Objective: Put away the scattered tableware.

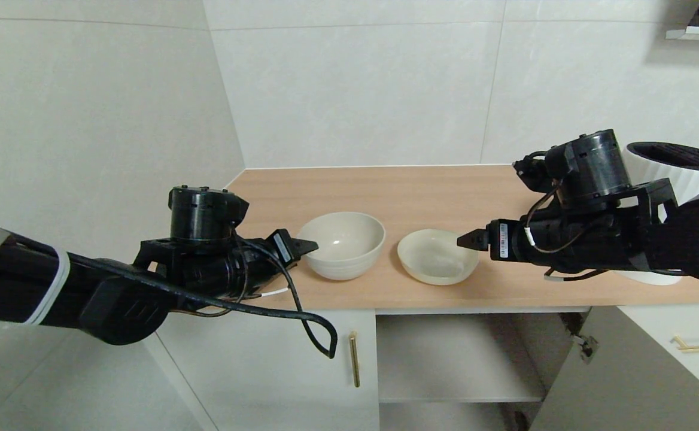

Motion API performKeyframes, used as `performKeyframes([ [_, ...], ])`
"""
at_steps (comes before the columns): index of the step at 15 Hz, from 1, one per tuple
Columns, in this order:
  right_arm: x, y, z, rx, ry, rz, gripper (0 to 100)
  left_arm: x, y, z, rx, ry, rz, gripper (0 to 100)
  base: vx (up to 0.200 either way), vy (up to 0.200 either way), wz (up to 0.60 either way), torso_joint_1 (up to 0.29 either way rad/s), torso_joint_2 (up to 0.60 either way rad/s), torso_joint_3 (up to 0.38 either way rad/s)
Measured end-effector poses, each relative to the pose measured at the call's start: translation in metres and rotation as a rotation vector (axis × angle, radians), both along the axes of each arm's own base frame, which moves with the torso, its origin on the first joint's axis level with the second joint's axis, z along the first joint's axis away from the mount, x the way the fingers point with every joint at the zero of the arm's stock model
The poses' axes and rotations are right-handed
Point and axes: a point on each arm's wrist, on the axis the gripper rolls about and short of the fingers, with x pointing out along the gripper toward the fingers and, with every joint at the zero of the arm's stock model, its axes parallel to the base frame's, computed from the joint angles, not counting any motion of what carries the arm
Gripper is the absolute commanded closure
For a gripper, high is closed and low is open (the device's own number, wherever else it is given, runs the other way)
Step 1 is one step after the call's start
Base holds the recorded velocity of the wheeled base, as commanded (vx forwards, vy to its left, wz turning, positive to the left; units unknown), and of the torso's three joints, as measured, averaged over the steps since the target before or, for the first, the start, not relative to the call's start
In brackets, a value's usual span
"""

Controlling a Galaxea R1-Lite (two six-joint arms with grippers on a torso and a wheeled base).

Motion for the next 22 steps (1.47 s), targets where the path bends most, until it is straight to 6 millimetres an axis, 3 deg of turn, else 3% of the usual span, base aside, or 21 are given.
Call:
performKeyframes([
  [10, 0.009, 0.003, -0.006, -0.054, -0.011, -0.074, 0, -0.001, 0.001, 0.005, -0.018, -0.006, 0.022, 100, 0.000, 0.000, 0.00, 0.000, 0.00, 0.000],
  [22, 0.038, 0.022, -0.038, -0.124, -0.007, -0.156, 0, -0.003, 0.002, 0.009, -0.021, -0.015, 0.022, 100, 0.000, 0.000, 0.00, 0.000, 0.00, 0.000],
])
